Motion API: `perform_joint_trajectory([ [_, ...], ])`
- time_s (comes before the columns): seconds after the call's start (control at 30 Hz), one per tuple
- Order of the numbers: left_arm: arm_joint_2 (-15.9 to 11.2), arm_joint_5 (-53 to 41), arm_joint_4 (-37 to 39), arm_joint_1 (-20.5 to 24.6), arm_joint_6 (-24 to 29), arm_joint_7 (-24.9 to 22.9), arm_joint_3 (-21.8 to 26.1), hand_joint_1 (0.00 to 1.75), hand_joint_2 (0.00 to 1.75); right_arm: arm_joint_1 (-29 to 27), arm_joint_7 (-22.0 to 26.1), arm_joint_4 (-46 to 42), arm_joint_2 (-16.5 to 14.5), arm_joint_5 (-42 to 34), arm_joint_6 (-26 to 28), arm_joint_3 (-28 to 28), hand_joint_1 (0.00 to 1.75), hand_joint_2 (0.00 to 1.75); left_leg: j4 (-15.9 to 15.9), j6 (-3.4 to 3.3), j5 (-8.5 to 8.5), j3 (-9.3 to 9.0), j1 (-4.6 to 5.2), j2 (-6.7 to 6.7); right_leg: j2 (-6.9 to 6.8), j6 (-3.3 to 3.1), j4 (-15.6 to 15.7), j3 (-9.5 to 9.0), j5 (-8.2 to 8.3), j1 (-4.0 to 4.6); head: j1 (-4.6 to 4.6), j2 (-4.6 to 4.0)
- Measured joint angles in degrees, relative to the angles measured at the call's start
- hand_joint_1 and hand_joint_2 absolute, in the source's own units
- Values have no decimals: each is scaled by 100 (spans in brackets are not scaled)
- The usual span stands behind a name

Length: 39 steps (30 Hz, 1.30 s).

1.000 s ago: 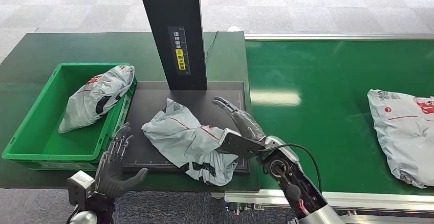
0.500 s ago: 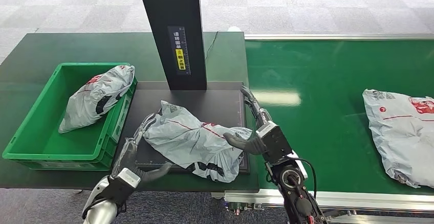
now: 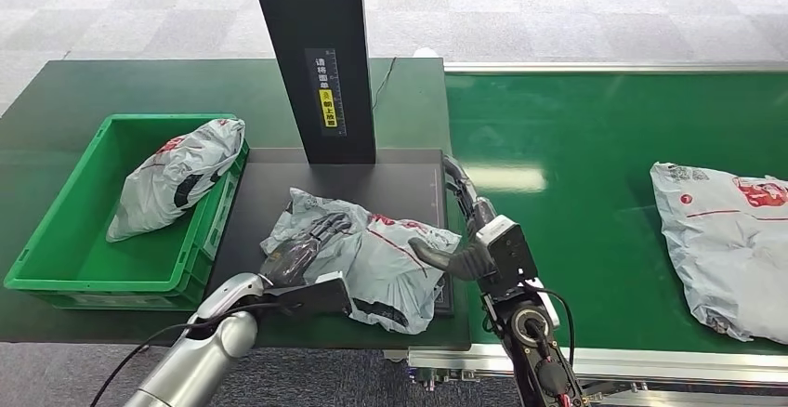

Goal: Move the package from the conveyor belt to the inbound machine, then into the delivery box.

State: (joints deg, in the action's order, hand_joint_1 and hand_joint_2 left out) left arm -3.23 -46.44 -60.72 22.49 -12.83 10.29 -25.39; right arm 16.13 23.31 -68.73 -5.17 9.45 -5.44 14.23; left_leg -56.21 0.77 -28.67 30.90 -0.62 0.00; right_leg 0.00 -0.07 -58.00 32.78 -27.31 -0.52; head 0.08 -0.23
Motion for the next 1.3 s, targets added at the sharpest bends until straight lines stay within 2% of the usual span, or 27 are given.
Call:
perform_joint_trajectory([
  [0.13,-13,-53,448,319,-61,-67,-196,173,175,-57,-78,-73,-9,-6,22,-89,0,175,1,0,0,-16,0,-4,-6,0,1,-21,-1,-1,0,1],
  [0.3,-76,12,598,379,192,221,-295,175,175,-232,-116,-266,-9,-16,73,-201,0,175,2,-1,1,-32,0,-2,-4,0,1,-35,0,0,1,0],
  [0.43,-131,200,543,315,633,548,-295,175,175,-353,-155,-432,-11,-15,92,-273,0,175,2,0,5,-32,0,-2,-3,0,1,-34,3,0,0,2],
  [0.7,-236,253,141,50,1570,913,-225,175,175,-410,-171,-535,-19,-1,98,-344,0,175,1,0,5,-19,0,1,0,0,0,-20,3,0,1,1],
  [0.93,-292,200,-50,-64,1746,977,-200,175,175,-410,-171,-540,-51,1,98,-361,0,175,1,0,5,-17,0,2,0,0,0,-18,3,0,1,1],
  [1.1,-313,123,-443,-316,2831,1292,-65,175,175,-380,-171,-535,-62,3,98,-361,0,175,2,0,5,-12,0,4,1,0,0,-14,3,1,1,1],
  [1.3,-333,-170,-1389,-807,4183,1823,266,175,175,-272,-171,-478,-94,-8,102,-361,0,175,2,1,5,-3,0,4,1,0,0,-4,3,1,0,1],
])
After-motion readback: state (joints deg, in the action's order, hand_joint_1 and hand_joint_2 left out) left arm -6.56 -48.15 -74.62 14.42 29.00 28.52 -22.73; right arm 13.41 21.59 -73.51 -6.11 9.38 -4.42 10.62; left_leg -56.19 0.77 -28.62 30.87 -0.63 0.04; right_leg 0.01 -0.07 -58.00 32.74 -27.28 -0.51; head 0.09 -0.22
